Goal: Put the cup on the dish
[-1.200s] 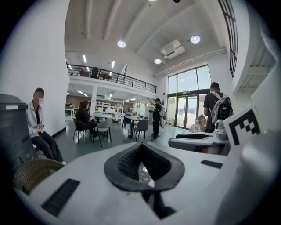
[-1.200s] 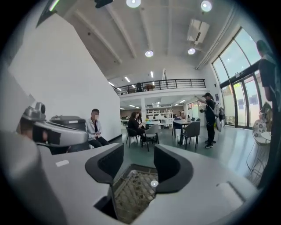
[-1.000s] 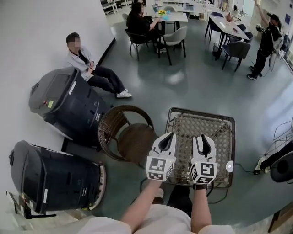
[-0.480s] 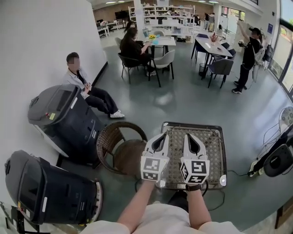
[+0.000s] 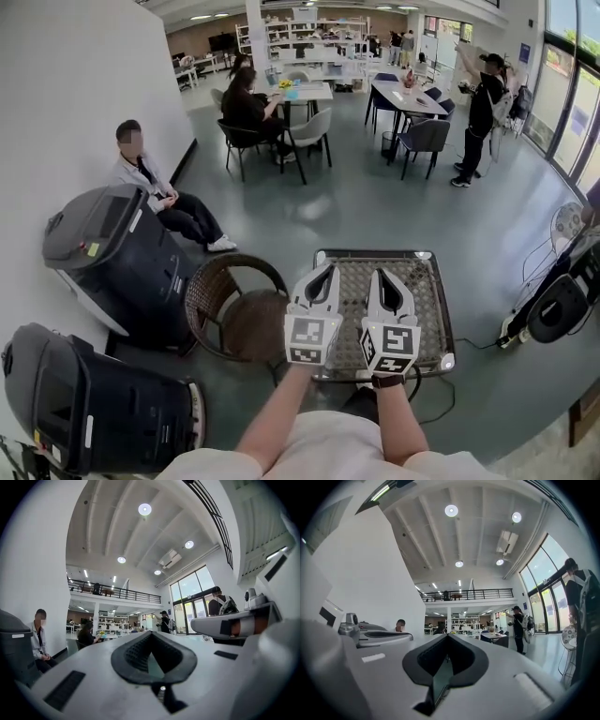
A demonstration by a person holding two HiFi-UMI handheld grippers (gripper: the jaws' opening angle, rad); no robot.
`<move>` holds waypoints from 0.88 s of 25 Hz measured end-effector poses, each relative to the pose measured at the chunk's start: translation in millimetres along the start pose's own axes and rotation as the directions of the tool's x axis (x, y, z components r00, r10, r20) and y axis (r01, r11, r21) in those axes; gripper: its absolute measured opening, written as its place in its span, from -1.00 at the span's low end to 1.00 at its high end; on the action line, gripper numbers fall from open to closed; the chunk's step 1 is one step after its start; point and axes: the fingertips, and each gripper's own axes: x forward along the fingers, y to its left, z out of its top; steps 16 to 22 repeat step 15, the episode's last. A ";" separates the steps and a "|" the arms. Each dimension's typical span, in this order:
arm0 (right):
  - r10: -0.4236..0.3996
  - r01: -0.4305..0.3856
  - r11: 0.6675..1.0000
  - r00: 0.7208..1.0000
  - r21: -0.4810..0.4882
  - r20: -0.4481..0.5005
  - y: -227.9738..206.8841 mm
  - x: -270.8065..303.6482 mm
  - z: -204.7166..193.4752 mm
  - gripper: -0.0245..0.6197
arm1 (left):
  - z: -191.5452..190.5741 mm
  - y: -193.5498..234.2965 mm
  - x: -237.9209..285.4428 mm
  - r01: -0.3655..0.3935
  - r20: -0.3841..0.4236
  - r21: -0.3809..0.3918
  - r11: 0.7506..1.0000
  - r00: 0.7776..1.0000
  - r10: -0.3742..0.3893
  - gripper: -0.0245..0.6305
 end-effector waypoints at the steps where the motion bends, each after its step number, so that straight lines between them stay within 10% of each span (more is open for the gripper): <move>1: -0.006 0.006 1.000 1.000 0.002 -0.001 -1.9 -2.5 -1.0 -0.92 | -1.0 -2.7 0.1 0.007 -0.001 -0.003 1.000 1.000 -0.007 -0.92; 9: -0.043 0.042 0.998 0.999 -0.035 -0.029 -4.8 -12.0 -0.2 -0.92 | -8.9 -11.7 5.4 0.050 -0.009 -0.063 0.997 0.999 -0.050 -0.92; 22: -0.047 0.046 0.996 0.999 -0.072 -0.011 8.6 -1.5 0.7 -0.92 | -9.6 -6.7 12.7 0.050 -0.002 0.043 0.998 0.999 -0.050 -0.91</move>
